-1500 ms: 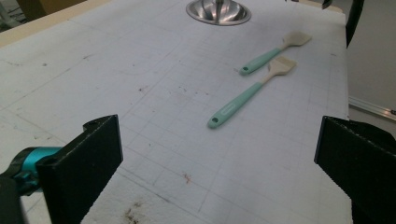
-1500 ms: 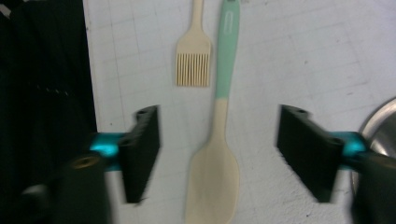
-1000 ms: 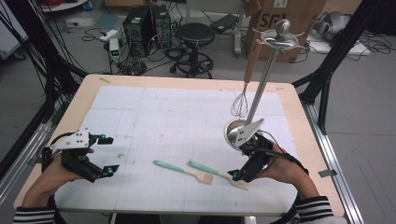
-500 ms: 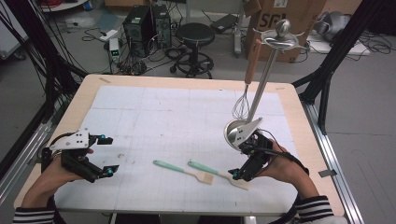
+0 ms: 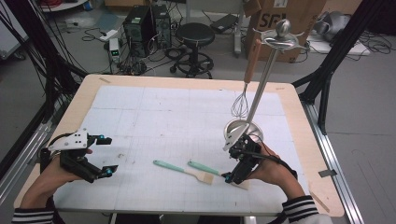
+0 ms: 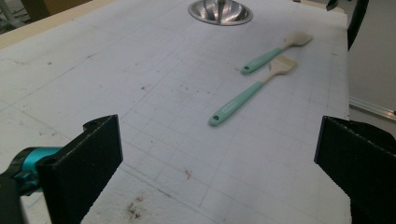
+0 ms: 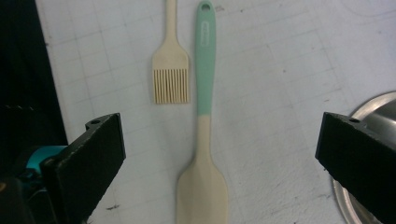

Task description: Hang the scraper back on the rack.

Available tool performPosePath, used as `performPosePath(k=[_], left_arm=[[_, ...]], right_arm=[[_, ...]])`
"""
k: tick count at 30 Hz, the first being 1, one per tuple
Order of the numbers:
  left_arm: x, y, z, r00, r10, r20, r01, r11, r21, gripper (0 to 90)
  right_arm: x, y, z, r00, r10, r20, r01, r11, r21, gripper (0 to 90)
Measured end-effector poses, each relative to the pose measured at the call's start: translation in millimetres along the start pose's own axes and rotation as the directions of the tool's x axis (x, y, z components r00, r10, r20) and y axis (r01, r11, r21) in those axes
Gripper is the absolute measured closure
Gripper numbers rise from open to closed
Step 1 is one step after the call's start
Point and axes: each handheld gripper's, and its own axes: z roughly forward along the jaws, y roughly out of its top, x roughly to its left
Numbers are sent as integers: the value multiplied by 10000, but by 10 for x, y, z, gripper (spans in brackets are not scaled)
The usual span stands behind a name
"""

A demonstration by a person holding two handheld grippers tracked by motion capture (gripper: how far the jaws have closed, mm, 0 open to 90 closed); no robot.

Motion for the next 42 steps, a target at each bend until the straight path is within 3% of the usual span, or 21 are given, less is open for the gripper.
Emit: performPosePath(k=[6,12,21,26,34,42], left_arm=[[-6,16,1,10000,55,15,-55,10000,-38,16],[-15,20,-1,10000,70,24,-70,10000,-53,16],[-22,28,-8,9999,138,49,-138,9999,-54,17],[-21,28,-9,9999,136,47,-136,9999,-63,17],[-20,28,-8,9999,119,61,-119,9999,-75,17],[-22,30,-10,9999,139,51,-139,9999,-78,17]], right_arm=[[26,-33,177,9999,63,-86,-61,9995,296,1],[51,-38,287,9993,-202,-311,221,9979,608,1],[68,-54,408,9981,-516,-328,553,9907,1240,2],[70,-52,454,9957,-806,-463,872,9829,1625,56],[54,-41,514,9940,-901,-626,1014,9724,2101,286],[34,-44,527,9943,-702,-807,876,9675,2373,539]])
